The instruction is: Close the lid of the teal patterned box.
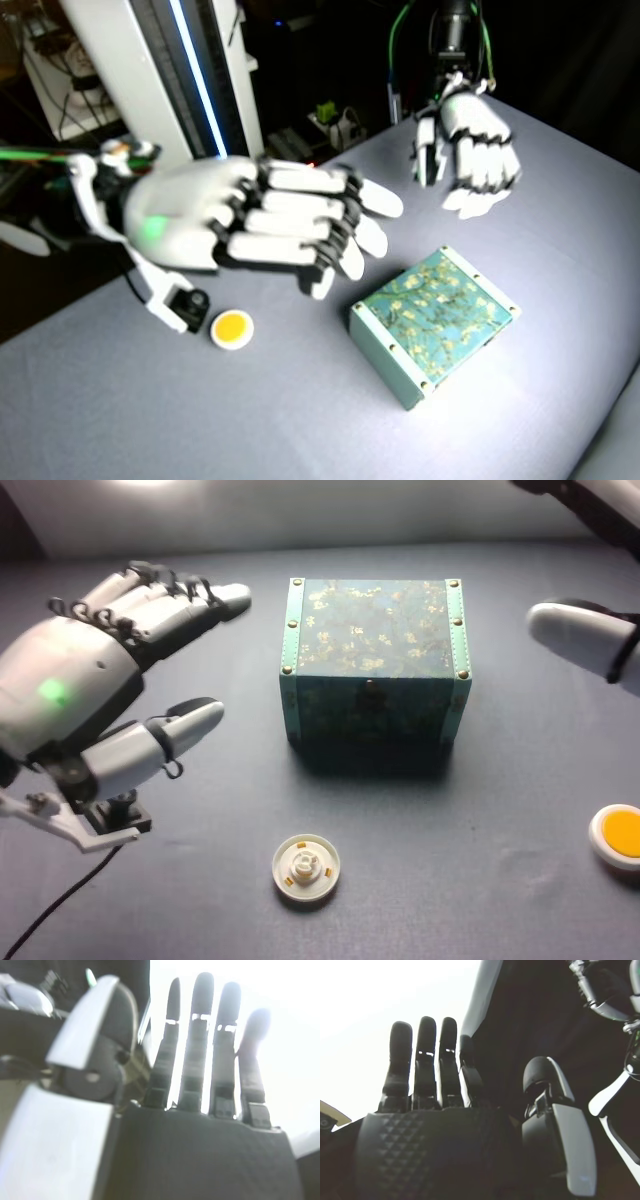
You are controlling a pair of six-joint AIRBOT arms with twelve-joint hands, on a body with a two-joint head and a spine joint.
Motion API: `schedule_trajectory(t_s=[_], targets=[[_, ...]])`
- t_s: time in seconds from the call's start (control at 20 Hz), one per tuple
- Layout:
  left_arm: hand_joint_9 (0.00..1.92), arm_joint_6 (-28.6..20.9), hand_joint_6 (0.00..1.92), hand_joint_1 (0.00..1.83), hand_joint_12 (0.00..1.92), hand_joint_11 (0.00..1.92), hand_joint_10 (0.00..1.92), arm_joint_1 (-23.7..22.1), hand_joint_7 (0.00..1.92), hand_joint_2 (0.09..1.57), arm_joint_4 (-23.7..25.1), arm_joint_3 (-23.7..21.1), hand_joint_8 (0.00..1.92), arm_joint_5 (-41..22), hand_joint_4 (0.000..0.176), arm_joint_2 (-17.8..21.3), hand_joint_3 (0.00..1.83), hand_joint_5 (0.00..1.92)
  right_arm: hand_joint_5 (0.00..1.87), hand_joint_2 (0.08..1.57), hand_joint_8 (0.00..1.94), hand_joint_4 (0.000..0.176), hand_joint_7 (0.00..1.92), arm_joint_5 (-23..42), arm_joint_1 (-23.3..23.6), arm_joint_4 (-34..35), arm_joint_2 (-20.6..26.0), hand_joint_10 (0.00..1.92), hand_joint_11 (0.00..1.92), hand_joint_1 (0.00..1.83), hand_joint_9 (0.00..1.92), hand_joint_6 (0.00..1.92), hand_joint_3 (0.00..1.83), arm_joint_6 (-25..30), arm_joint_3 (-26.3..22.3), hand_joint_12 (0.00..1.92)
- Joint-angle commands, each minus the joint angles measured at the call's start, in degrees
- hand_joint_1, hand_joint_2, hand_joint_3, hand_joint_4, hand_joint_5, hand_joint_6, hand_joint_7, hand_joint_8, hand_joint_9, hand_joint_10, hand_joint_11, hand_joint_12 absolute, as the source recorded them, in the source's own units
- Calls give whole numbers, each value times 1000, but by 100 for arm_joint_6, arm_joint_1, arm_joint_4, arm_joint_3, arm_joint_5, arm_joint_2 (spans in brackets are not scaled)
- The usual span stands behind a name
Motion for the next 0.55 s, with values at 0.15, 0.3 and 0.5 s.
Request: schedule_trajectory(t_s=[0.15,0.3,0.5], targets=[[0,235,0,276,0,0,0,282,0,1426,-271,-195,0,-1434,121,232,0,0,0,1452,0,0,0,1524,-386,54,301,10,0,149,1,0,10,49,-247,637],[0,385,0,102,0,0,0,492,0,1381,-499,-327,0,-1848,171,373,0,0,0,1461,0,0,0,2046,-779,157,509,0,0,28,0,0,2,48,-438,36],[0,589,0,0,0,0,0,659,0,1261,-653,-481,0,-2261,141,549,0,0,0,1416,0,24,0,2539,-1148,330,651,0,0,0,0,0,0,48,-569,0]])
